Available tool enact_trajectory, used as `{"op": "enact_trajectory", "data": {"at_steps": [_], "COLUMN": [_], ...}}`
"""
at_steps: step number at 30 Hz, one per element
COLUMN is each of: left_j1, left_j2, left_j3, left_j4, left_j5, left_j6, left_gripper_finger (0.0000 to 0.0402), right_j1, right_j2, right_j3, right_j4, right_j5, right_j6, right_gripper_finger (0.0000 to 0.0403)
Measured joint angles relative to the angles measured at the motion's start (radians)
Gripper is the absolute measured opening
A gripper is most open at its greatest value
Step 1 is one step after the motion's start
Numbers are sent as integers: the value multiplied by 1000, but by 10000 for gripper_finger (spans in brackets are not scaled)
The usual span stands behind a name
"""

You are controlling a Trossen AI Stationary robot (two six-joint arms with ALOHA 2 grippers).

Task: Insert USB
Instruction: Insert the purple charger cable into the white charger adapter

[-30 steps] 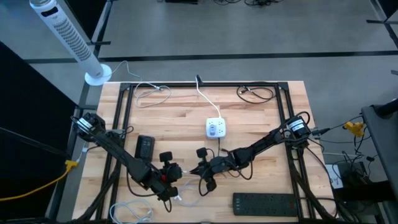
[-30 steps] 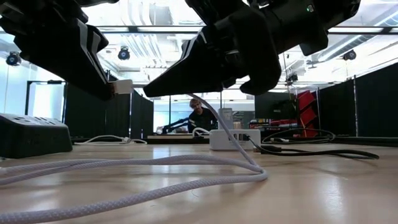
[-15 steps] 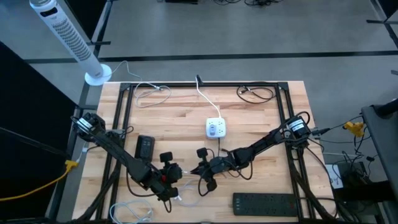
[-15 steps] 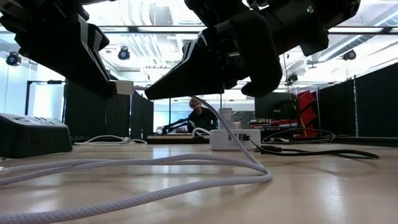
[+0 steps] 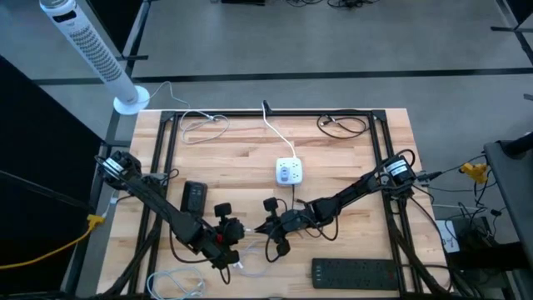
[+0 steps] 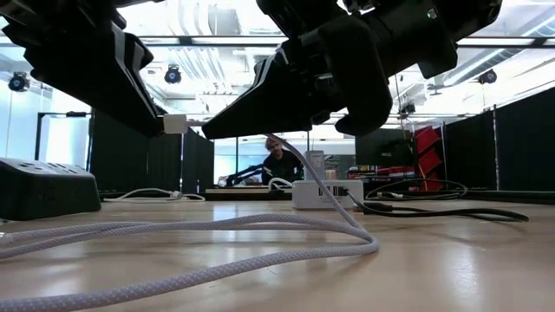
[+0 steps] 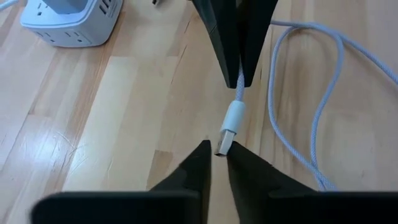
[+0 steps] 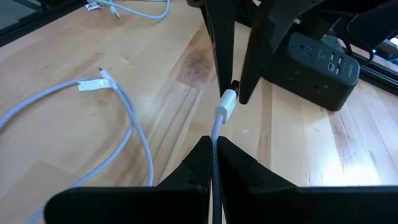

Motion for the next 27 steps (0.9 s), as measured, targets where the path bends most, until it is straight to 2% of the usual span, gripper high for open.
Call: {"op": "enact_trajectory", "data": {"at_steps": [2,10,15,19,22,27], "left_j1": [0,-3,-16,-26,-35,-45], "left_j2": [1,17,18,18,18,18], "left_j3": [0,0,0,0,0,-1], "left_j4": [-2,-2,2,2,-2,0], "left_j5": [-2,-37,-102,-114,-128,-152], "left_j6": [2,-1,-7,-24,-37,-53], "left_gripper_finger": [8,1,0,1,1,1], "right_j1": [0,0,2,3,3,25], "right_j2": [0,0,-1,-1,-1,0], "right_j3": [0,0,0,0,0,-1], "right_j4": [0,4,39,40,67,90], "right_j5": [3,-1,-58,-61,-55,93], "right_j6": [0,-10,-13,-4,0,-25], "right_gripper_finger": [0,7,67,132,165,170]}}
